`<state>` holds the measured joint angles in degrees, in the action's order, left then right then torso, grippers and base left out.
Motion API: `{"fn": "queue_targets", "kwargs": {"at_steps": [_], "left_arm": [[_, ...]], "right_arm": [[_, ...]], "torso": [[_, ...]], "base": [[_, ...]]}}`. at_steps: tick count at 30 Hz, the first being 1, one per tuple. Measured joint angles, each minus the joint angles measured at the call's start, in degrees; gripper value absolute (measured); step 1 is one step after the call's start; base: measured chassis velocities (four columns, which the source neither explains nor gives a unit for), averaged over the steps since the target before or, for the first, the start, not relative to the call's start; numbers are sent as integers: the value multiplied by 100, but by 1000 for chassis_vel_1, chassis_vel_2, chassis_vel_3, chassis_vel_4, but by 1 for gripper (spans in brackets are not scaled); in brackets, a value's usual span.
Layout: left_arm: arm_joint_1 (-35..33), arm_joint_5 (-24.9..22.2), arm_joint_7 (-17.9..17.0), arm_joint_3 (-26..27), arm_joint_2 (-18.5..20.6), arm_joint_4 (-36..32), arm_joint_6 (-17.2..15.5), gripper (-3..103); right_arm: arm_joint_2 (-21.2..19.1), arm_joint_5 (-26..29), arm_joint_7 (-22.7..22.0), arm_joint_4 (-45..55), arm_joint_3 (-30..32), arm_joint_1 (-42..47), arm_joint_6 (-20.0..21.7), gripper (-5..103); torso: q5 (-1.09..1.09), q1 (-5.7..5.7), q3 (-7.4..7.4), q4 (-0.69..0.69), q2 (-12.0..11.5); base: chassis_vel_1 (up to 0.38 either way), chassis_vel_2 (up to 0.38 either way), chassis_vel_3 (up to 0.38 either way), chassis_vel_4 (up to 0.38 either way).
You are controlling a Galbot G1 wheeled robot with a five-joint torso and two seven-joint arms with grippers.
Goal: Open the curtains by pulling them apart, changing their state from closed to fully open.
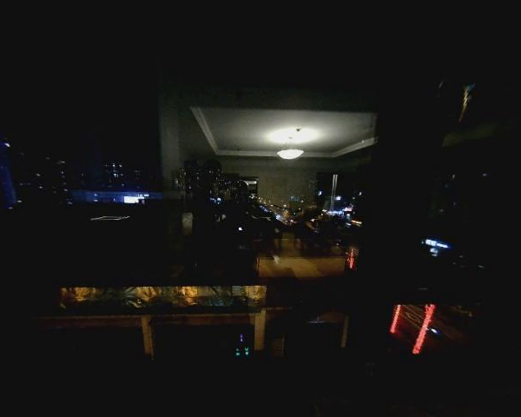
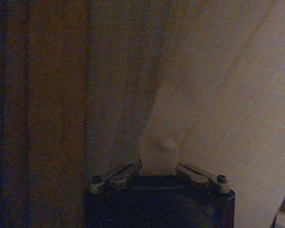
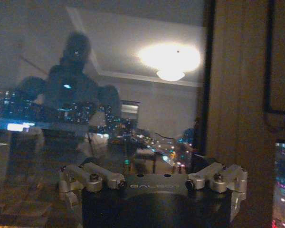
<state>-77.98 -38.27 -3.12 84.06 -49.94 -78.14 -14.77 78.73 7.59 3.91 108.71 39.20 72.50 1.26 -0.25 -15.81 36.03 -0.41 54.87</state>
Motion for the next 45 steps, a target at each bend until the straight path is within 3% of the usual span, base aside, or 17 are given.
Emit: {"fn": "queue_targets", "kwargs": {"at_steps": [4, 10, 24, 29, 31, 35, 37, 39, 40, 42, 43, 44, 45], "left_arm": [[59, 0, 95, 2, 191, 314, 66, 2], [307, 25, 202, -117, 779, 1148, 268, 2], [465, 8, 74, -28, 1204, 1752, 207, 2], [472, -96, -214, 30, 1238, 1776, 103, 2], [522, -162, -559, 54, 1246, 1862, 68, 2], [488, -273, -774, 116, 1267, 1872, 22, 2], [451, -283, -749, 131, 1266, 1824, 4, 2], [303, -282, -324, 200, 1175, 1554, -41, 2], [303, -282, -324, 200, 1175, 1554, -41, 2], [104, -232, 178, 208, 963, 1093, -41, 2], [104, -232, 178, 208, 963, 1093, -41, 2], [26, -206, 329, 191, 835, 819, -46, 0], [-65, -187, 463, 144, 605, 282, -147, 5]], "right_arm": [[0, 72, 4, 54, 55, 33, 54, 100], [0, 75, 39, 146, 43, 182, 13, 100], [-1, 96, 85, 175, -37, 197, -54, 100], [-1, 102, 85, 194, -86, 180, -55, 100], [-1, 107, 86, 209, -89, 191, -56, 100], [-1, 124, 94, 223, -85, 228, -87, 100], [-1, 126, 99, 224, -86, 233, -98, 100], [-1, 128, 111, 227, -96, 241, -128, 100], [-1, 128, 111, 227, -96, 241, -128, 100], [-1, 132, 157, 250, -112, 252, -144, 100], [-1, 132, 157, 250, -112, 252, -144, 100], [-1, 132, 178, 255, -114, 253, -145, 100], [-1, 132, 197, 264, -126, 253, -146, 100]], "torso": [[0, 0, 0, 0, 0], [-1, 0, 0, 0, 1], [-5, 0, -1, 1, 1], [2, 0, 0, 0, 1], [0, 0, 0, 0, 1], [-4, 0, 0, -1, 1], [-5, 0, 0, -2, 1], [4, 0, 0, -1, 1], [4, 0, 0, -1, 1], [-1, 0, -1, 6, 1], [-1, 0, -1, 6, 1], [-1, 1, -1, 9, 1], [0, 1, -1, 5, 2]], "base": [[0, 0, 0, 0], [0, 0, 0, 0], [0, 0, 0, 0], [0, 0, 0, 0], [0, 0, 0, 0], [0, 0, 0, 0], [0, 0, 0, 0], [0, 0, 0, 0], [0, 0, 0, 0], [0, 0, 0, 0], [0, 0, 0, 0], [0, 0, 0, 0], [0, 0, 0, 0]]}}
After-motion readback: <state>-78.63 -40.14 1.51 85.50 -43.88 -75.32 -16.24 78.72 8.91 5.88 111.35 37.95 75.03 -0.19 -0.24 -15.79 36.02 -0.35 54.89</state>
